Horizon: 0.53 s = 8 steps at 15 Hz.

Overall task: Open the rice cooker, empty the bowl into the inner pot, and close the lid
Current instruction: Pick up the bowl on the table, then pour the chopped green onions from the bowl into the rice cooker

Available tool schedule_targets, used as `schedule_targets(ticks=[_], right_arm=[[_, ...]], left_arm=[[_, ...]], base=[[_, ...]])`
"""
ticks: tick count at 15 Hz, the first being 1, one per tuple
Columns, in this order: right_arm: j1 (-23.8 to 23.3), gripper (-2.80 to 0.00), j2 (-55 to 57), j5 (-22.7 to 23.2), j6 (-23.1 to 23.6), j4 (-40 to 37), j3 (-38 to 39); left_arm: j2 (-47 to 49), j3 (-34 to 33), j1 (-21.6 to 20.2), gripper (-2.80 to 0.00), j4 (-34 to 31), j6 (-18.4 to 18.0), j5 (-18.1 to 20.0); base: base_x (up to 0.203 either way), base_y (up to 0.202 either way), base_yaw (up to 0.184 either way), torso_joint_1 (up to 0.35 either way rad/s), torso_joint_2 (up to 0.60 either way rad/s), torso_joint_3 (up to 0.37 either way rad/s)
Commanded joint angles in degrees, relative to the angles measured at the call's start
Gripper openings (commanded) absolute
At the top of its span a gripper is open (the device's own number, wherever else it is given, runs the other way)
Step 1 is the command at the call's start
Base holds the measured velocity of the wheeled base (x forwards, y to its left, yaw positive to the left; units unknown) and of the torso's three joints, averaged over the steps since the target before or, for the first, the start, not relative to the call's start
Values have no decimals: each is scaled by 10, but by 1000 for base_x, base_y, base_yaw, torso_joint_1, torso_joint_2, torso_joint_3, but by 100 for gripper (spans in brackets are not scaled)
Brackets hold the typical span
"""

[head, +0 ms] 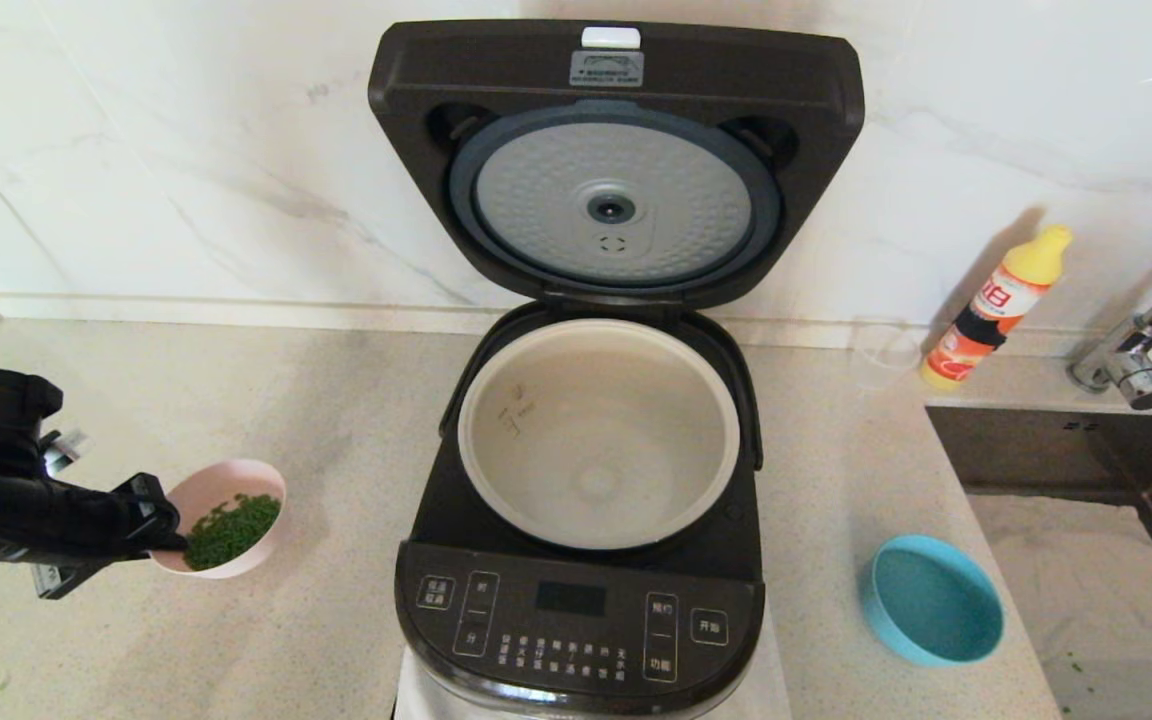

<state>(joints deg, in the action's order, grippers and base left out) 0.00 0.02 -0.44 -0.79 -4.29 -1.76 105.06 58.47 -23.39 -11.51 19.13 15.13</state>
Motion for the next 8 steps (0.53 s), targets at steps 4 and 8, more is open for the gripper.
schedule_targets(ticks=[4,8], right_arm=[[0,-280,1,0,0,0,0],[0,-280,0,0,0,0,0]], left_arm=[[-70,135,9,-280,-164,37,52],[-95,283,60,-280,-323,62,69]], base=[[0,0,0,0,0,0],[0,0,0,0,0,0]])
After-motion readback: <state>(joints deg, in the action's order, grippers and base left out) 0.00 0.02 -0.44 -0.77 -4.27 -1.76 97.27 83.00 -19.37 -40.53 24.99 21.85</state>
